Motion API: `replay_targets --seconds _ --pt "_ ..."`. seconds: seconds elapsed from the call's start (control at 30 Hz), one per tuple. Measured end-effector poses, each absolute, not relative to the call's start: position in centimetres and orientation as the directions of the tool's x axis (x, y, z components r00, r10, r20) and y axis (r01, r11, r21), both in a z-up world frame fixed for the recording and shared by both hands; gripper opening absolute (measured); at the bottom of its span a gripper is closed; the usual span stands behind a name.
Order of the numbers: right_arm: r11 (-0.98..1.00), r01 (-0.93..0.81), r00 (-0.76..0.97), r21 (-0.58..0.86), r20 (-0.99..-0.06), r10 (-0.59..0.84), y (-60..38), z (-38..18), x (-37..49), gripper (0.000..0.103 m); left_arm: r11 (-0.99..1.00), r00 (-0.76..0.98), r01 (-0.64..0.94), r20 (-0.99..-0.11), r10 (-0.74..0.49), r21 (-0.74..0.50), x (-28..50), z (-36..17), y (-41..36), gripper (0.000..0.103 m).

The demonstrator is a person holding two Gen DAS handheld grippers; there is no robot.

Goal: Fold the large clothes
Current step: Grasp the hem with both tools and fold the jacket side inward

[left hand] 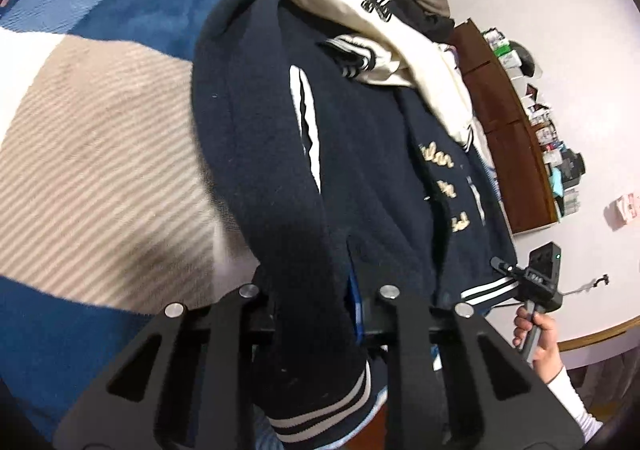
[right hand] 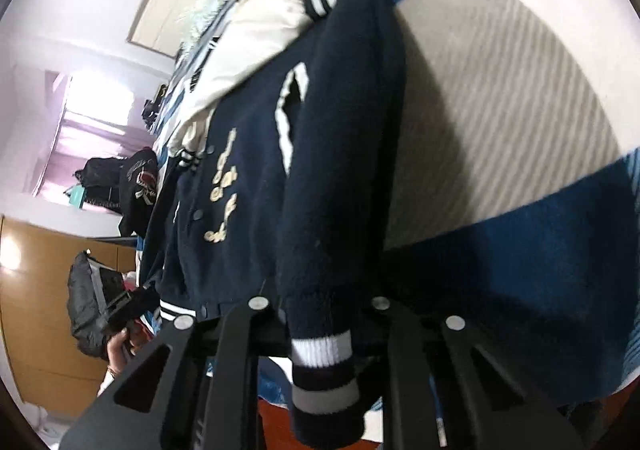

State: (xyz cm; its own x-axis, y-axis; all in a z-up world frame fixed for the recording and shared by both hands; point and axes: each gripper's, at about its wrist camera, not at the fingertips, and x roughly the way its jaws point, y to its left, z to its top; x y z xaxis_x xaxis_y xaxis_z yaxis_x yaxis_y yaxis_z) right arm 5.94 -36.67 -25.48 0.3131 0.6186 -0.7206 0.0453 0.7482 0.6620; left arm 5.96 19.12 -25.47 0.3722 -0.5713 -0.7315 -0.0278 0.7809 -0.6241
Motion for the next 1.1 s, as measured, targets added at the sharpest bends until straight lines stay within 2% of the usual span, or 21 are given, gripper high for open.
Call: replay_targets --seconds 0.17,0.47,0.53,0.8,1.1 --pt "0.749 0.009 0.327 0.663 -0.71 0.624 -36.4 -23.1 5.4 0.013 0.783 0.39 0.016 -0.717 -0.577 -0.621 5.3 -22.6 18.9 0.016" --pt "0.712 -0.05 0.344 0.7 -0.657 0.67 -36.4 -19.2 3.5 0.013 0.753 0.427 0.059 -0.665 -0.613 -0.655 3.3 -18.8 20.4 0.014" --pt "0.701 -0.069 0.342 0.71 -0.643 0.685 -36.7 -18.7 2.9 0.013 0.739 0.432 0.076 -0.646 -0.629 -0.669 2.5 -18.5 20.8 0.011" --pt "0.683 -0.1 0.328 0.723 -0.624 0.709 -37.6 -17.2 0.4 0.013 0.715 0.428 0.073 -0.625 -0.653 -0.696 -0.8 -19.0 21.7 0.01" --pt "0.664 -0.144 0.327 0.734 -0.598 0.732 -39.7 -14.1 -6.7 0.01 0.695 0.4 0.092 -0.613 -0.682 -0.713 -7.2 -18.1 22.2 0.009"
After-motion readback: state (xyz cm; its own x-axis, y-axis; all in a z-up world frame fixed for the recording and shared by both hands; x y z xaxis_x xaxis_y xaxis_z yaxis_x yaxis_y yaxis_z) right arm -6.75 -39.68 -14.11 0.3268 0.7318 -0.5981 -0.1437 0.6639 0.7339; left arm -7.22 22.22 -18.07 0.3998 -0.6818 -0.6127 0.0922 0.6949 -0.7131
